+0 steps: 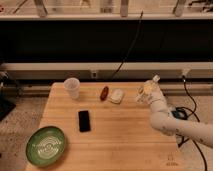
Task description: Stand the bottle upright
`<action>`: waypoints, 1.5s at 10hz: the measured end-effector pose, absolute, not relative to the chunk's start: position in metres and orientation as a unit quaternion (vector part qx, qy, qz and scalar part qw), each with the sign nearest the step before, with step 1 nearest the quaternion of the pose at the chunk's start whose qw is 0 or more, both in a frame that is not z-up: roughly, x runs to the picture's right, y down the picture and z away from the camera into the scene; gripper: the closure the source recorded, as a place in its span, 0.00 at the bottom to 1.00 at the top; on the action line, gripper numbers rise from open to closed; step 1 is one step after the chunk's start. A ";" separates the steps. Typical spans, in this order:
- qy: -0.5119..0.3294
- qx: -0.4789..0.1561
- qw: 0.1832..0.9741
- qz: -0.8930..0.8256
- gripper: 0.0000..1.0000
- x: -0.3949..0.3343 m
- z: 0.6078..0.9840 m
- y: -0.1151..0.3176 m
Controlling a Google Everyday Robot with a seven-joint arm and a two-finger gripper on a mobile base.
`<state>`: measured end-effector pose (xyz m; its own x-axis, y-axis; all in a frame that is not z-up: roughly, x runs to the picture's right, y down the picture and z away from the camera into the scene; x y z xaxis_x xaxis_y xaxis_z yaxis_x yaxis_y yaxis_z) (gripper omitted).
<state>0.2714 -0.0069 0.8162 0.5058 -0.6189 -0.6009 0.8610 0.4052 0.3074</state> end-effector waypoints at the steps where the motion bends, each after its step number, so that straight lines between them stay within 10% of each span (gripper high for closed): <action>1: 0.207 0.302 0.811 -0.456 1.00 0.270 0.817 -0.006; 15: 0.275 0.314 0.768 -0.486 1.00 0.239 0.823 0.006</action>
